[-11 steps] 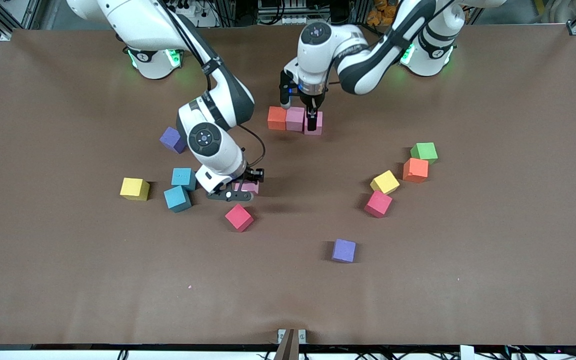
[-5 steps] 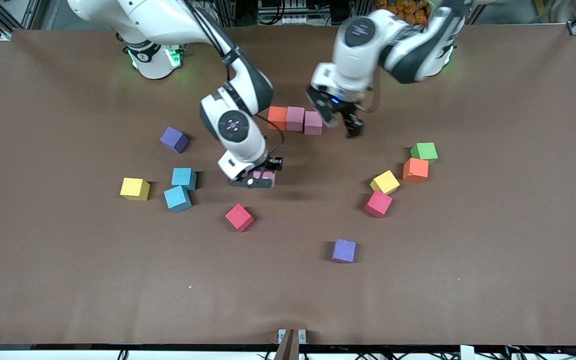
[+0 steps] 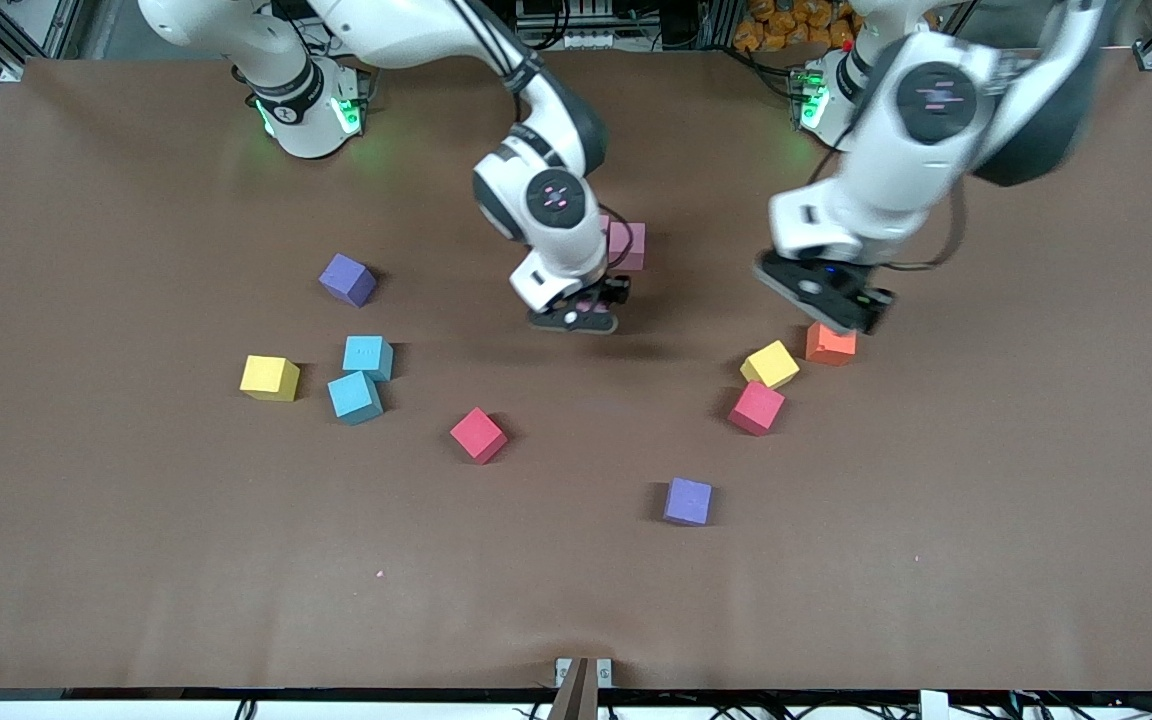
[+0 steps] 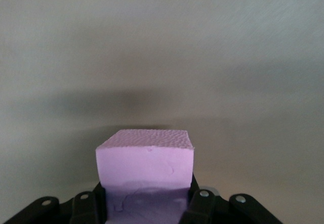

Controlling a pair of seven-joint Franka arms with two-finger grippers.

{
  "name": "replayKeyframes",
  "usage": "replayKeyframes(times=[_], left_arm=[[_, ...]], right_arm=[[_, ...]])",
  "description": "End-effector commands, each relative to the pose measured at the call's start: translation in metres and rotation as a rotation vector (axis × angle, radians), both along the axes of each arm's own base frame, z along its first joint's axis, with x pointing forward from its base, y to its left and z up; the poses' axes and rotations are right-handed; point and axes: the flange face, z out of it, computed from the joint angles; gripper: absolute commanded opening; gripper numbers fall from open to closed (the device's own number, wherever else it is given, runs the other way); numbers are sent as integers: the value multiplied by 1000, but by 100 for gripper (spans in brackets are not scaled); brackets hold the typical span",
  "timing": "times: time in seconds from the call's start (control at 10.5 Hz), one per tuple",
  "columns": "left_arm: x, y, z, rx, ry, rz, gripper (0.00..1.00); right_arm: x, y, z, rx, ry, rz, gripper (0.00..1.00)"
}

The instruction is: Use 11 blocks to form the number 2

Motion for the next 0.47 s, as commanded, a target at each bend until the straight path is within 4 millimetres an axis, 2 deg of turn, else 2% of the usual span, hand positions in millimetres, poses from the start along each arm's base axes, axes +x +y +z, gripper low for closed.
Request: replayKeyframes(times=[0.0,0.19,0.38], left_arm=[[58,39,14,-108,5,108,100],[62,37,33,-108,39,123,100],[73,43,21,-128,65,165,100]], right_arm=[[-14,26,-16,19,-21,2,13],[-37,41,-32,11,-24,27,13],[-44,44,-35,4,-26,40,13]])
